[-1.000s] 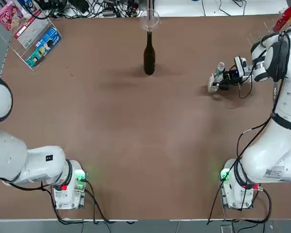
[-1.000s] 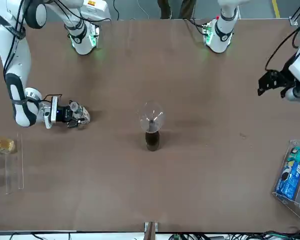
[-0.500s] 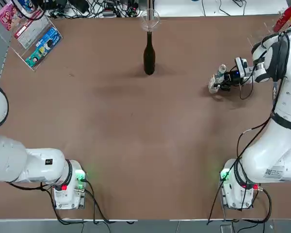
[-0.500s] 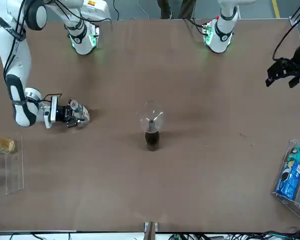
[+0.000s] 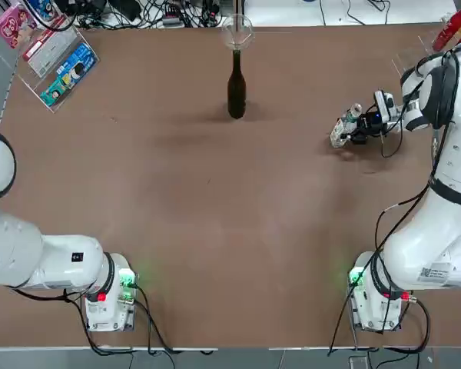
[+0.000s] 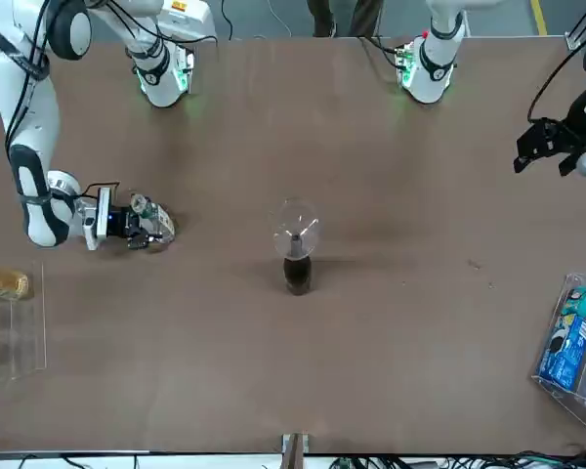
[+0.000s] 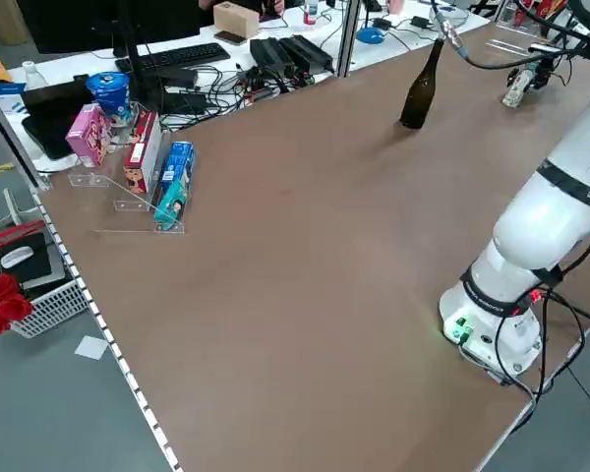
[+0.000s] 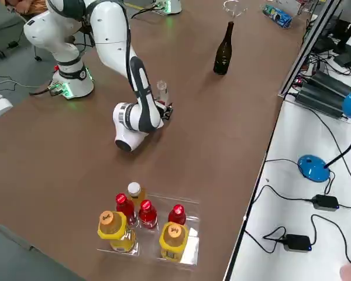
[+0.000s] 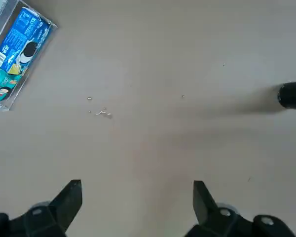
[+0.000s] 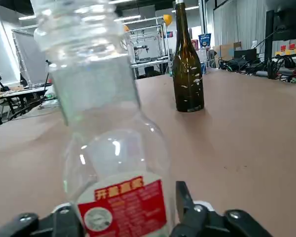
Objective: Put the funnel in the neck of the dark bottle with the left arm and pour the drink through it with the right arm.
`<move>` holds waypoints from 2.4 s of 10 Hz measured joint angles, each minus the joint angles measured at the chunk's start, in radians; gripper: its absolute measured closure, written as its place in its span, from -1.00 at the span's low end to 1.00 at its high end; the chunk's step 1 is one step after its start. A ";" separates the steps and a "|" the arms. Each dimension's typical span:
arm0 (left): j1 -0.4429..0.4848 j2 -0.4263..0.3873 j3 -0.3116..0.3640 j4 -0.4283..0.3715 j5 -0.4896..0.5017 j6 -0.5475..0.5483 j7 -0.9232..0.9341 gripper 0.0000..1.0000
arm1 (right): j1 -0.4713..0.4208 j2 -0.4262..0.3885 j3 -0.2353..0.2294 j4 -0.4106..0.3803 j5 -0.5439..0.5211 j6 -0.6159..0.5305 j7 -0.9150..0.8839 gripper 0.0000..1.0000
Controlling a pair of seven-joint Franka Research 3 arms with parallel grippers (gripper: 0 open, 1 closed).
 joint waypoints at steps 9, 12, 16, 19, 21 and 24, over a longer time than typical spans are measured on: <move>0.005 0.059 0.006 0.066 0.000 -0.001 -0.002 -0.98 | 0.035 -0.017 -0.137 0.017 -0.028 -0.008 0.036 -1.00; 0.005 0.059 0.006 0.067 0.000 -0.001 -0.002 -0.98 | 0.043 -0.095 -0.200 0.045 -0.144 -0.008 0.184 -1.00; 0.004 0.059 0.006 0.068 0.000 -0.001 -0.002 -0.98 | 0.057 -0.356 -0.210 0.109 -0.400 0.079 0.649 -1.00; 0.003 0.059 0.006 0.071 0.000 -0.001 -0.002 -0.98 | 0.068 -0.544 -0.171 0.149 -0.624 0.099 1.057 -1.00; 0.003 0.059 0.006 0.073 0.000 -0.001 -0.005 -0.98 | 0.071 -0.631 -0.105 0.196 -0.748 0.106 1.358 -1.00; 0.003 0.059 0.005 0.073 0.000 -0.001 -0.010 -0.98 | 0.075 -0.721 0.004 0.296 -0.937 0.110 1.823 -1.00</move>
